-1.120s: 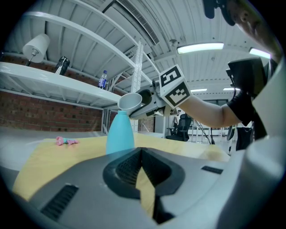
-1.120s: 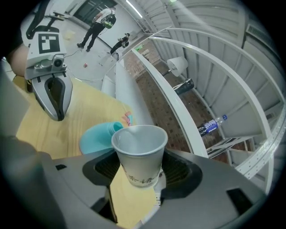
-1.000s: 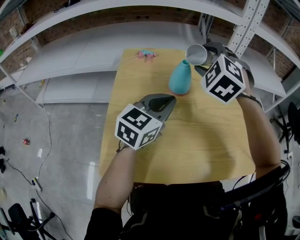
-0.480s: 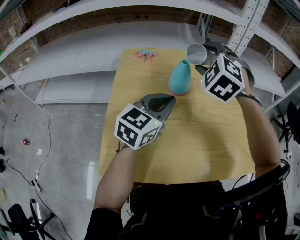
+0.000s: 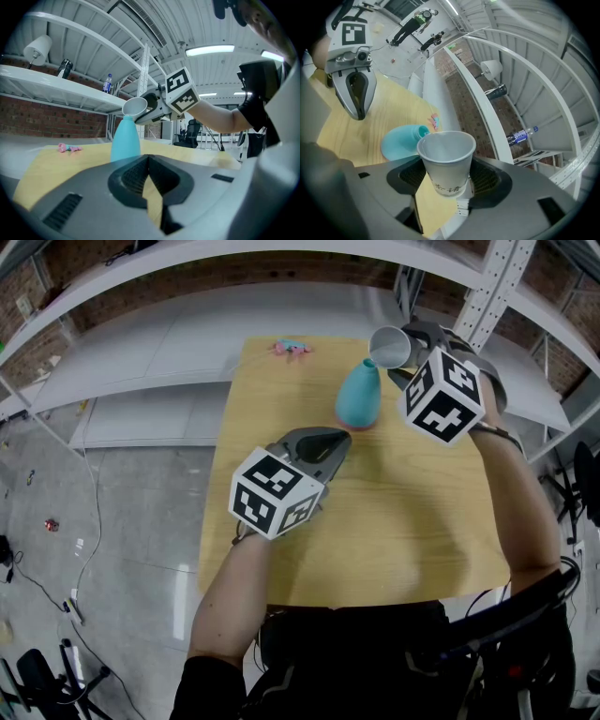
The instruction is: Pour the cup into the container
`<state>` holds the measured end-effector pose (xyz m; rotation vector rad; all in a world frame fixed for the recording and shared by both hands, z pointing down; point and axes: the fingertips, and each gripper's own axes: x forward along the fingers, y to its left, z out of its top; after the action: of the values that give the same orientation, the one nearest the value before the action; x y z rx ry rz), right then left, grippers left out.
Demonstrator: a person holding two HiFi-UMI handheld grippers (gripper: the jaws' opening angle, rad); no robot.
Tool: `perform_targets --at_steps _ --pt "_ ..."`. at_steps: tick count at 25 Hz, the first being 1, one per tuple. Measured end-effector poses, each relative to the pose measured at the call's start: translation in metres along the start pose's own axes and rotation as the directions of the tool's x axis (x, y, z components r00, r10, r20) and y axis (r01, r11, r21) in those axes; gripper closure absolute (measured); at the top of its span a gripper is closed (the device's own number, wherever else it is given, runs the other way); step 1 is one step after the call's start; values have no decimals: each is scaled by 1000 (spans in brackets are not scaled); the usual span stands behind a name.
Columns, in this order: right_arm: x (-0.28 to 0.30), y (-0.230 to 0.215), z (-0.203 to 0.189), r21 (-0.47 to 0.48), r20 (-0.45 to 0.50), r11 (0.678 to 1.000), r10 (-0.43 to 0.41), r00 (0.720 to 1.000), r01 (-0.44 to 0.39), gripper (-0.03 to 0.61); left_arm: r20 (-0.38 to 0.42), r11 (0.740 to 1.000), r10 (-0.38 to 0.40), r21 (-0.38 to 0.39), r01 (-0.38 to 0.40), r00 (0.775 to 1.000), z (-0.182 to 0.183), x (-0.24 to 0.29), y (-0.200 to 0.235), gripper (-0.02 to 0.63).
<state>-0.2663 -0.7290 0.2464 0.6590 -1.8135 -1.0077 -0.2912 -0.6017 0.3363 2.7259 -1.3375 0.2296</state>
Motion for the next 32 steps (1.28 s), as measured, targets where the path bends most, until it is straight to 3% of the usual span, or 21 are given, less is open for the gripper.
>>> perform_targets --at_steps 11,18,22,27,32 --pt "2 0 1 7 -2 1000 -2 1000 2 284 -1 1000 -3 0 3 1000 0 -1 1 615" --pt "2 9 -2 221 96 970 83 992 -103 284 -1 1000 -3 -1 3 1000 0 -1 1 615" --pt "0 5 -7 372 180 913 103 978 -165 284 -1 1000 -3 0 3 1000 0 -1 2 615" --pt "-3 4 -21 546 280 798 116 953 -257 284 -3 1000 -5 2 5 1000 -1 -2 2 615" --pt "-3 11 -44 657 332 686 110 937 -313 284 -1 1000 -3 0 3 1000 0 -2 3 615"
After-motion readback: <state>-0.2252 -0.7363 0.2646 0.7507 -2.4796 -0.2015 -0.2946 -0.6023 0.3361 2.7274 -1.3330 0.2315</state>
